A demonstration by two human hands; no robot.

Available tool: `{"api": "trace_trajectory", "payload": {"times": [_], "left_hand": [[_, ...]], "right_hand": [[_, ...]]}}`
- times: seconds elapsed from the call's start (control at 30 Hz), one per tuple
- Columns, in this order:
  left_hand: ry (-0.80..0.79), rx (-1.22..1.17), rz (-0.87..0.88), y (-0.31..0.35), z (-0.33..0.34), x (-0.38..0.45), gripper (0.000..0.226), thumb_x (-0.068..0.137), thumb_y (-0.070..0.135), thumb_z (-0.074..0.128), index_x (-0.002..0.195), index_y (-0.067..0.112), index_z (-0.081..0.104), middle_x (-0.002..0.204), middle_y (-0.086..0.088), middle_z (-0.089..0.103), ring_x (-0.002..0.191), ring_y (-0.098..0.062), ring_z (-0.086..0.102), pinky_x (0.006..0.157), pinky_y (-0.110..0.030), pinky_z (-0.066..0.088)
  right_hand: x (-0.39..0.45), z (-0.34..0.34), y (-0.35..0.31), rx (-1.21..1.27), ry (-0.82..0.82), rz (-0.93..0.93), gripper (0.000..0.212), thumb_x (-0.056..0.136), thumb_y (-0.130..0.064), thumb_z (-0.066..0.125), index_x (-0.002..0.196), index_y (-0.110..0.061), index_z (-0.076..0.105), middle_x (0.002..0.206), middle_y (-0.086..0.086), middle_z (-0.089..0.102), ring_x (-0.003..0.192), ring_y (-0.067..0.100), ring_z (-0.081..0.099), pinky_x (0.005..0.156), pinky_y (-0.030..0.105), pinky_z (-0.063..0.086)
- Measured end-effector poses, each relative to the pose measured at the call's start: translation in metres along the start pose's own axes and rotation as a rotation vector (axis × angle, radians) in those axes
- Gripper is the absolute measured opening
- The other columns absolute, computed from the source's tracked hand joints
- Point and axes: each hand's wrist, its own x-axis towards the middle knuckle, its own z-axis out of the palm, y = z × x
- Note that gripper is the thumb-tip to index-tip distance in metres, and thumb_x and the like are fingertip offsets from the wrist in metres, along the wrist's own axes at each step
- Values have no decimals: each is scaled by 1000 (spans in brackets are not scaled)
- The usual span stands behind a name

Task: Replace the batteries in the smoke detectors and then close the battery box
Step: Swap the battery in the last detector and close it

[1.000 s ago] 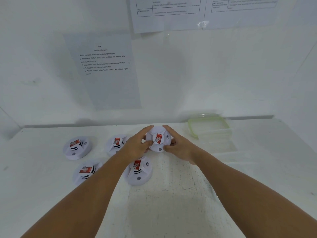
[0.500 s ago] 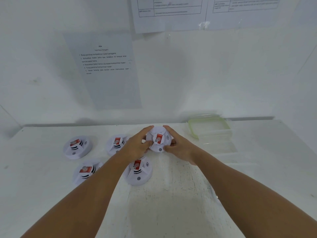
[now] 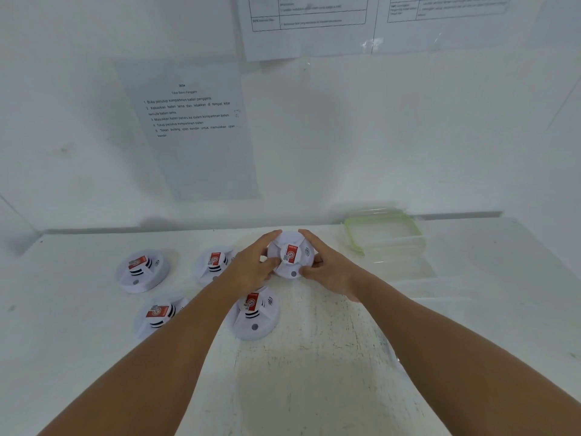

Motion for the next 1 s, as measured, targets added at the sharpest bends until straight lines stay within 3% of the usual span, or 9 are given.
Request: {"api": "trace_trajectory", "payload": {"times": [0.67,1.0], "left_hand": [[-6,5,8,1,-2,0,58,104,24,60,154,40,36,125,-1,64,101,-23,71,94,-42,61],[-1,5,-4,2,-1,1,59,104,23,60,154,41,36,126,-2,63,104,-24,70,95,-42,60]], "right_hand": [[3,-1,3,-16,-7,1,86,95,-18,68,158,-48,19,127,-5,66,112,14,66,104,39,53],[1,-3,5,-55,-3,7,80,97,-16,66,156,-48,22,118,-12,66,108,11,66,95,25,53]]}}
